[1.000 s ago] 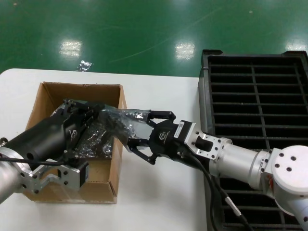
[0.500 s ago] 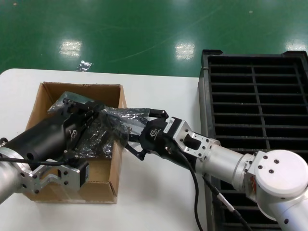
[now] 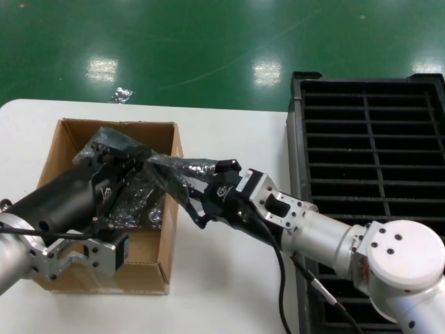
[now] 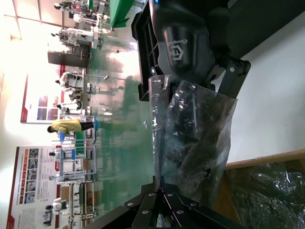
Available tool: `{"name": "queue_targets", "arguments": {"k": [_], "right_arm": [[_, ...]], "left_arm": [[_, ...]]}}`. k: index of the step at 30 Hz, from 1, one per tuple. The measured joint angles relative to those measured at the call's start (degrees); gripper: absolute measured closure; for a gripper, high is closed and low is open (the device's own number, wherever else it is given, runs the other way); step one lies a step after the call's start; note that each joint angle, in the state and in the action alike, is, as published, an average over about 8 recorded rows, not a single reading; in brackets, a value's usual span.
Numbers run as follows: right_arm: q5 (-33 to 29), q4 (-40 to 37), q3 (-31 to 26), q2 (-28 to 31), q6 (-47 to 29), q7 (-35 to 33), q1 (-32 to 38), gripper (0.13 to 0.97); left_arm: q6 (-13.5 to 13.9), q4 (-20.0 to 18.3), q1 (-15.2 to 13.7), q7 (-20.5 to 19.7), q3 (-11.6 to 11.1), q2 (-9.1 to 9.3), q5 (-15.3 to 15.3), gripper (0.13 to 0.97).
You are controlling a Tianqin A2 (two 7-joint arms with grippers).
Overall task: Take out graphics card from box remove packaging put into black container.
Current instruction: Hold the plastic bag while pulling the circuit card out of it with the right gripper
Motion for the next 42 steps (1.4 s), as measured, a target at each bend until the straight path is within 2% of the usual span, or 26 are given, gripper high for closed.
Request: {"name": "queue_targets", "arguments": {"k": [21,29,35,42], "right_arm": [[-2.93,15.44,-0.12,8.64,-2.73,8.27,-5.46,0.903],[-2.89,24.59,1.21,16.74,-5.76,14.2,-9.24,0.903],[-0.96,32.33,5.3,25.14,-7.17,18.84,-14.26,0.903],[4.3,40.11,14.97,34.16,-5.93,21.89,-22.65,0.903]], "left_arm": [[0.0,0.0,0.0,0.0,0.0,0.0,0.0,0.958],[0.0,0.0,0.0,0.0,0.0,0.0,0.0,0.958],[0.0,0.0,0.0,0.0,0.0,0.0,0.0,0.959],[0.0,0.0,0.0,0.0,0.0,0.0,0.0,0.959]]}}
